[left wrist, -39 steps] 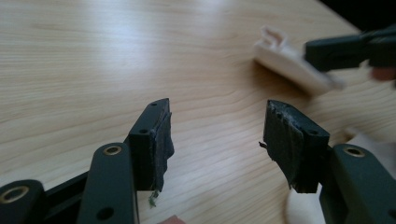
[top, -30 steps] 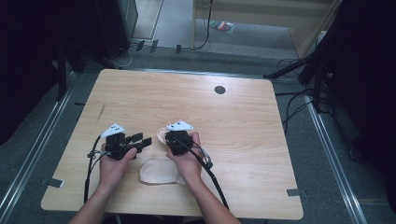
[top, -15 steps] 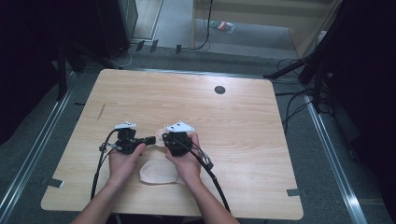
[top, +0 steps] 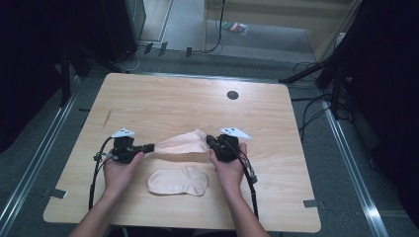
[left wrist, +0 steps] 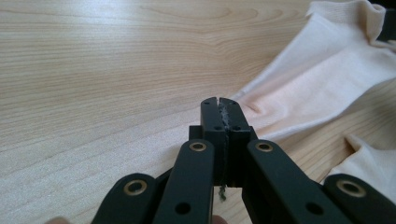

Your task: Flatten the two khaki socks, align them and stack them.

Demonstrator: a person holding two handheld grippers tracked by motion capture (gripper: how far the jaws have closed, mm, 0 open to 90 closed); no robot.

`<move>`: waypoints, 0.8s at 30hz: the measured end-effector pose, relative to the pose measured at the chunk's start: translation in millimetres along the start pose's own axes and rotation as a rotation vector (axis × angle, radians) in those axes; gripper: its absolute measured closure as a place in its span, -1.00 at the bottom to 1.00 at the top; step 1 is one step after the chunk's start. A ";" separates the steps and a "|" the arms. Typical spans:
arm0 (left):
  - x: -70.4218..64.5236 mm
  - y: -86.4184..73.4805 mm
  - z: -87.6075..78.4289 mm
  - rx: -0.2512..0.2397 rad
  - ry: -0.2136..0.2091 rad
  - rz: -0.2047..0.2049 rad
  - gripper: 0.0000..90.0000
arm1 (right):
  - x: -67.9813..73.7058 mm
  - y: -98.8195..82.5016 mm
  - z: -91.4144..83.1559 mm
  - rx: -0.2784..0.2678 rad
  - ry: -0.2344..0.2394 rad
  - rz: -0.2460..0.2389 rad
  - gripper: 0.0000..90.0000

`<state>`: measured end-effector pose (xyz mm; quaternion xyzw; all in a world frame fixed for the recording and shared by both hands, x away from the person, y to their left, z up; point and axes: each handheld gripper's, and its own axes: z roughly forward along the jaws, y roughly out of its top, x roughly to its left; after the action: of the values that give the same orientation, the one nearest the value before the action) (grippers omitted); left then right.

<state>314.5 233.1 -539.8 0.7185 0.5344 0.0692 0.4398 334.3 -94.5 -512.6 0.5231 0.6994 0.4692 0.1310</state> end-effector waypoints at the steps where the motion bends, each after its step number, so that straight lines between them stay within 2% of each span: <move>1: -0.7 -0.1 1.4 0.006 0.008 0.015 1.00 | -3.1 -2.9 0.6 0.010 -0.001 0.003 1.00; 3: -2.2 -1.0 4.5 0.014 0.028 0.024 1.00 | -7.0 -9.7 3.5 0.051 -0.001 0.004 0.93; 4: -1.4 -1.2 5.2 0.013 0.031 0.020 1.00 | -8.8 -12.7 5.0 0.075 -0.014 0.009 0.79; 6: 2.7 -0.6 4.9 0.001 0.027 -0.003 1.00 | -15.2 -15.7 3.6 0.068 -0.060 0.041 0.62; 7: 4.7 0.0 4.2 -0.012 0.030 -0.011 0.89 | -19.4 -15.5 1.5 0.054 -0.066 0.064 0.60; 8: 6.3 0.6 3.5 -0.021 0.034 -0.021 0.71 | -22.9 -14.5 -1.0 0.033 -0.068 0.081 0.57; 9: 7.7 1.2 2.4 -0.024 0.035 -0.028 0.61 | -25.3 -12.9 -3.0 0.018 -0.066 0.082 0.56; 10: 8.4 1.5 1.9 -0.030 0.038 -0.038 0.54 | -25.8 -11.2 -4.0 0.009 -0.058 0.077 0.55; 12: 8.4 1.7 2.7 -0.031 0.052 -0.050 0.35 | -23.2 -8.0 -2.2 0.025 -0.033 0.050 0.48; 15: 7.3 1.0 6.5 -0.033 0.043 -0.060 0.27 | -14.9 -7.1 11.5 0.086 -0.031 -0.026 0.26; 16: 7.1 1.0 7.4 -0.032 0.038 -0.063 0.26 | -12.6 -8.0 16.8 0.097 -0.037 -0.050 0.24; 19: 5.2 0.8 10.0 -0.018 0.029 -0.070 0.31 | -6.3 -11.7 29.9 0.124 -0.072 -0.100 0.19; 20: 5.0 0.9 10.5 -0.012 0.031 -0.067 0.38 | -4.2 -13.4 33.3 0.128 -0.088 -0.110 0.20; 22: 5.4 1.2 11.5 0.001 0.029 -0.067 0.54 | -0.6 -16.5 38.3 0.133 -0.088 -0.136 0.26; 24: 6.2 1.1 11.2 0.004 0.015 -0.069 0.78 | 4.1 -18.3 40.3 0.126 -0.104 -0.180 0.38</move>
<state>324.3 231.9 -548.1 0.7001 0.5622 0.0585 0.4363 348.6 -70.3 -547.1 0.4891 0.7639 0.3828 0.1752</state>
